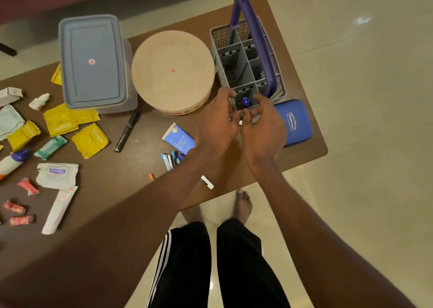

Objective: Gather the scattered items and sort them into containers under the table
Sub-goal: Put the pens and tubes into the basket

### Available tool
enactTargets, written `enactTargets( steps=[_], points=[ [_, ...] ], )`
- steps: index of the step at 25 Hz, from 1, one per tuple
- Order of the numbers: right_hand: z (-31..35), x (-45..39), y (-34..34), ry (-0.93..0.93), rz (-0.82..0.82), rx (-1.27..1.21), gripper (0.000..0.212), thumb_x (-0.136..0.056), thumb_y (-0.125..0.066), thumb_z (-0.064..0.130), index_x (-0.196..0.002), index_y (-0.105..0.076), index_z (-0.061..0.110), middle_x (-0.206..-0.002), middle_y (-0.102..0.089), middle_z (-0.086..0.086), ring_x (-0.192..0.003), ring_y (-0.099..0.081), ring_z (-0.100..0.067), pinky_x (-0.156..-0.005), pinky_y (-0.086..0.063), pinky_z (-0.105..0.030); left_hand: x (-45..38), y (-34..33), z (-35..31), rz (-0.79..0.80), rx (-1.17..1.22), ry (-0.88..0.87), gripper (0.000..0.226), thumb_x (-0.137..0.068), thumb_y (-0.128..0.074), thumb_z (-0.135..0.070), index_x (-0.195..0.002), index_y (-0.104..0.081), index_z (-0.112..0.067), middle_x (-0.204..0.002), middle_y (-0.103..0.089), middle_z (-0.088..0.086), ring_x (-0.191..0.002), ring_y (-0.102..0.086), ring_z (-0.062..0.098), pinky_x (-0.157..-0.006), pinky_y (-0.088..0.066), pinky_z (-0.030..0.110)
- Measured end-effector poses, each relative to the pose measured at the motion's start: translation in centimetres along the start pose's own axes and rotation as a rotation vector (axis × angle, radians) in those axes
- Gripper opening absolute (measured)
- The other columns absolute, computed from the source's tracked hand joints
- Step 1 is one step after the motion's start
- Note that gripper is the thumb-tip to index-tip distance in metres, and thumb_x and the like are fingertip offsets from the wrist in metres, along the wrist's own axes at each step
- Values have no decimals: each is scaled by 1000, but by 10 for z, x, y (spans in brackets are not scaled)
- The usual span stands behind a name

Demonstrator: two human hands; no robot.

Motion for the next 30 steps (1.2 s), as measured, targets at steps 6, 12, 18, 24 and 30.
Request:
enactTargets(
  steps=[6,12,18,24,30],
  points=[
    [-3,39,2,58,22,-38,24,-98,-63,25,-122,-63,23,-106,-66,7,-88,-56,-3,-67,-41,-17,45,20,50,-82,-6,184,28,-97,-64,-21,-123,-53,-24,-93,-62,-5,-85,-60,15,-73,-52,38],
    [-13,84,-87,85,532,165,14,-100,-61,32,-112,-64,25,-115,-61,6,-100,-63,-18,-76,-48,-32,146,57,141,-135,-351,483,9,-99,-57,-24,-107,-56,-20,-104,-60,-1,-97,-53,21,-73,-42,35],
    [-7,110,-112,86,530,208,14,-102,-56,37,-95,-51,26,-105,-62,3,-93,-63,-18,-71,-52,-37,186,66,158,-166,-302,553,5,-101,-54,-25,-101,-55,-20,-100,-58,-3,-92,-51,16,-71,-35,28],
    [-11,55,-92,136,291,451,48,-90,-65,19,-135,-51,13,-144,-46,-11,-125,-51,-33,-91,-48,-43,169,-1,133,96,-449,683,48,-95,-46,-68,-98,-56,-22,-88,-67,0,-83,-66,25,-68,-53,36],
    [-29,30,-110,206,293,721,58,-89,-69,17,-140,-43,12,-141,-47,-16,-133,-45,-37,-102,-43,-53,180,-20,153,61,-270,918,28,-95,-55,-44,-109,-59,-20,-99,-68,4,-92,-68,27,-78,-59,41]
  ],
)
Point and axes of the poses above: each hand's wrist, its own x-axis away from the middle knuckle, its own y-axis out of the back of the hand, z = x × y, the point moved 10 cm from there along -x, towards the middle knuckle
